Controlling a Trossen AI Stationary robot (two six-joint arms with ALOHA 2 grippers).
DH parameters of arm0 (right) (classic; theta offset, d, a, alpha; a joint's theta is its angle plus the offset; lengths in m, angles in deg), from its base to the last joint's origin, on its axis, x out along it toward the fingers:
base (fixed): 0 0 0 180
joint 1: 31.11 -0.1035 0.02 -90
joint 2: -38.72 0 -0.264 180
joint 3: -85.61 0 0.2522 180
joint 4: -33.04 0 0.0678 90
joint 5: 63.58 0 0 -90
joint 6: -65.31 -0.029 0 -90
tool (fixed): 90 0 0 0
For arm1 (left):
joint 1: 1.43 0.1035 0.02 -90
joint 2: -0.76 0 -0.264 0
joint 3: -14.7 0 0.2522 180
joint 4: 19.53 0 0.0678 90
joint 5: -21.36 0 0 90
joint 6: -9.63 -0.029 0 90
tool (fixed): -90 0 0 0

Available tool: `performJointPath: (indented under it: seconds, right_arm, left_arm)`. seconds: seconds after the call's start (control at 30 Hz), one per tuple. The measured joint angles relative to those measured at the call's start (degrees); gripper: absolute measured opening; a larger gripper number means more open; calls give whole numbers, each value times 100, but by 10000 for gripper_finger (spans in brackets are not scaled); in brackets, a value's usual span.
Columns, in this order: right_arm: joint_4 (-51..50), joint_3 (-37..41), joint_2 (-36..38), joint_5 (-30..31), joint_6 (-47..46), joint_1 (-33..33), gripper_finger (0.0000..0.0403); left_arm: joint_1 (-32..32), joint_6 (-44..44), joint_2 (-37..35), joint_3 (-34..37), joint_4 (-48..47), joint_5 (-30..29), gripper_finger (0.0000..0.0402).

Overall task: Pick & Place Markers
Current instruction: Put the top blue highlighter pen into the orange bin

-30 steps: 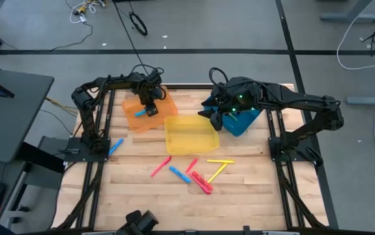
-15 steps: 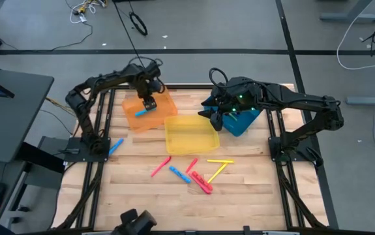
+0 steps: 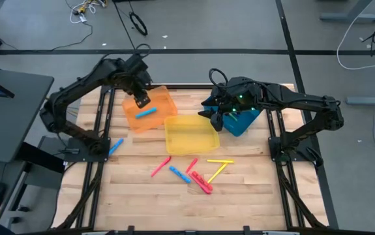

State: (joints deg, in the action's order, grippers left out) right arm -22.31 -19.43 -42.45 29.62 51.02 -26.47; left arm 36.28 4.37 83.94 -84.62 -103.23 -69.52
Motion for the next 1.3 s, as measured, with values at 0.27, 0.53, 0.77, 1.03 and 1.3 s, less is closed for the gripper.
performJointPath:
  seconds: [0.27,0.53,0.77,1.03,1.3]
  right_arm:
    - [1,0,0,-1,56,0,216]
    - [2,0,0,-2,151,1,216]
    - [2,0,0,-4,144,0,216]
    - [2,0,0,-22,151,0,216]
    - [2,0,0,-22,155,2,216]
  left_arm:
    - [-654,1552,-150,4,-1068,-129,177]
    - [-1747,2850,-150,7,-1357,-548,177]
    - [-2885,3890,-146,131,-1352,-533,177]
    - [-3849,4801,-149,806,-1551,-450,177]
    - [-4429,5759,-852,1984,-1489,-272,177]
